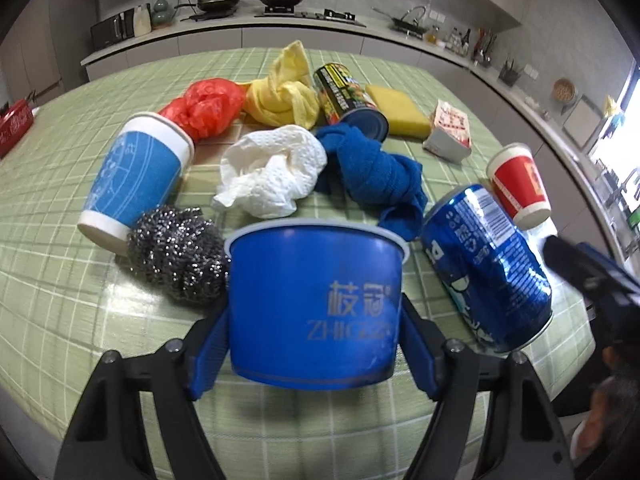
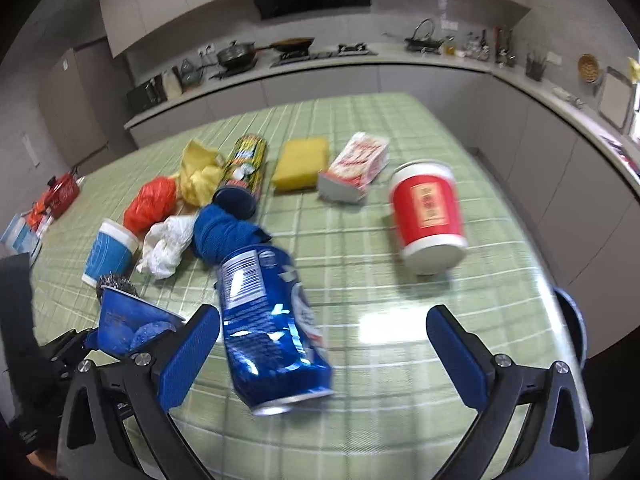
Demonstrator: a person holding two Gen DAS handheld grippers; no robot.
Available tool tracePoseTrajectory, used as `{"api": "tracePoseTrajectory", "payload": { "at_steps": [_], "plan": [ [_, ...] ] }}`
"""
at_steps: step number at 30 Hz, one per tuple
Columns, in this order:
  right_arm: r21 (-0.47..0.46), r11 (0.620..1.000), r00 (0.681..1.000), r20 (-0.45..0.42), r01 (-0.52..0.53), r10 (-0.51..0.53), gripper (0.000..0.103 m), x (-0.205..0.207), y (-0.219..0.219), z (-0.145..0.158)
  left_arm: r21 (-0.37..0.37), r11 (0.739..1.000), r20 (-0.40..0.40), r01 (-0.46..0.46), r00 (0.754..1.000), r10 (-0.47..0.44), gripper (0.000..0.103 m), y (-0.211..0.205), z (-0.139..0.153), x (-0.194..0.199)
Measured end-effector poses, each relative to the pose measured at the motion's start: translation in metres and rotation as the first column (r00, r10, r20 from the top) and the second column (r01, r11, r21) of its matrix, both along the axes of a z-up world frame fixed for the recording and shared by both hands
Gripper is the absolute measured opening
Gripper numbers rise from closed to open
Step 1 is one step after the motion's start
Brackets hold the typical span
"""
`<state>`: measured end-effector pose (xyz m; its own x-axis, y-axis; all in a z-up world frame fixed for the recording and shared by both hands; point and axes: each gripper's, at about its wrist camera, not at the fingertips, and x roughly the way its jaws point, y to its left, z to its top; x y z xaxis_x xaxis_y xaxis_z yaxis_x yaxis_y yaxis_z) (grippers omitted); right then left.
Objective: Collect trash
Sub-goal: 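Grasp the blue paper bowl with the left tool while the right tool grasps the blue Pepsi can, then carry the blue bowl and Pepsi can over the black bucket with both tools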
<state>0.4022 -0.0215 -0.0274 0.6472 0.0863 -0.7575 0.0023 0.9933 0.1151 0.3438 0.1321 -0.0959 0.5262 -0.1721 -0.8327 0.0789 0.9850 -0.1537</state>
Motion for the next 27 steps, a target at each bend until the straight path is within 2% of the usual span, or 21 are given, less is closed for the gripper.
{"api": "tracePoseTrajectory", "payload": {
  "at_steps": [5,9,11,12,19,27],
  "plan": [
    [-0.021,0.998,0.997,-0.055,-0.051,0.050,0.103,0.018,0.018,-0.022,-0.009,1.000,0.013,-0.005,1.000,0.006,0.076,0.010,0.004,-0.002],
    [-0.011,0.997,0.992,-0.097,-0.078,0.077,0.084,0.026,0.024,-0.037,-0.017,1.000,0.024,-0.008,1.000,0.008,0.076,0.014,0.006,-0.001],
    [-0.010,0.996,0.988,-0.125,-0.090,0.088,0.080,0.029,0.026,-0.045,-0.013,1.000,0.025,0.002,1.000,-0.002,0.076,0.014,0.006,-0.001],
    [0.002,0.996,0.987,-0.134,-0.094,0.094,0.074,0.029,0.026,-0.047,-0.011,1.000,0.027,0.005,1.000,-0.004,0.076,0.013,0.006,-0.001],
    [0.040,0.996,0.993,-0.082,-0.077,0.080,0.072,0.017,0.018,-0.038,-0.022,0.999,0.068,0.023,0.997,-0.022,0.076,0.008,0.018,-0.006],
    [0.034,0.999,0.999,0.007,0.041,-0.041,0.072,-0.013,-0.021,-0.001,-0.042,0.994,0.122,0.103,0.988,-0.097,0.076,-0.019,0.039,-0.005]
  ]
}}
